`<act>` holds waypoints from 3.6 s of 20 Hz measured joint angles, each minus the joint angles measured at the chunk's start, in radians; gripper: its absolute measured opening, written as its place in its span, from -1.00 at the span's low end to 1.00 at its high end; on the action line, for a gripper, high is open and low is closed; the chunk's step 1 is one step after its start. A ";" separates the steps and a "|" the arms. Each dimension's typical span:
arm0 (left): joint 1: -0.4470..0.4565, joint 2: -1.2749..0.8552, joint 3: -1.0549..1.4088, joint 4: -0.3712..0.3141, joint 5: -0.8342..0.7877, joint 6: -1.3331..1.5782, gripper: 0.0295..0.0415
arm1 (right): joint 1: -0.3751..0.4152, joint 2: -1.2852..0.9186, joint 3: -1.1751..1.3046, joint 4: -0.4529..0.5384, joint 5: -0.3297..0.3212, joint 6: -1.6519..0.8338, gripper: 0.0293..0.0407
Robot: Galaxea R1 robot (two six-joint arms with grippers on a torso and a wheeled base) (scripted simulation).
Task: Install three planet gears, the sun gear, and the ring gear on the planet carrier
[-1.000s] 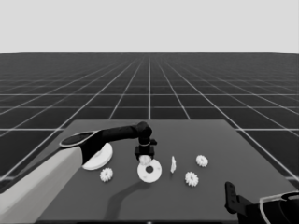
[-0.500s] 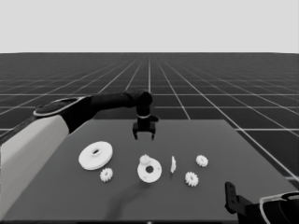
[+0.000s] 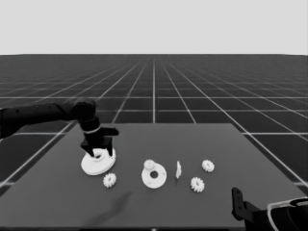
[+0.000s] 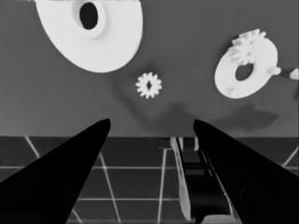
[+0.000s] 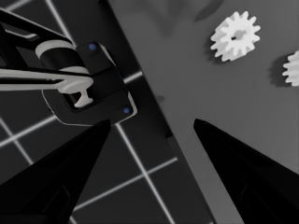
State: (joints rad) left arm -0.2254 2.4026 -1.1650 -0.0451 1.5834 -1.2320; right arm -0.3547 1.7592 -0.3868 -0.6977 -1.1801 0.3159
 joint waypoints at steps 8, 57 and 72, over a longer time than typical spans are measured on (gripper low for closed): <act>0.419 0.038 -0.132 0.386 -0.165 0.069 0.49 | 0.000 0.000 0.000 0.000 0.000 0.000 0.61; 0.407 0.561 -0.334 0.403 -0.050 -0.236 0.47 | 0.000 0.000 0.000 0.000 0.000 0.000 0.61; 0.002 0.537 -0.200 0.000 -0.013 -0.335 0.49 | 0.000 0.000 0.000 0.000 0.000 0.000 0.61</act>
State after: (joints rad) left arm -0.2233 2.9401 -1.3649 -0.0449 1.5705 -1.5673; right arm -0.3547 1.7592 -0.3868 -0.6977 -1.1801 0.3159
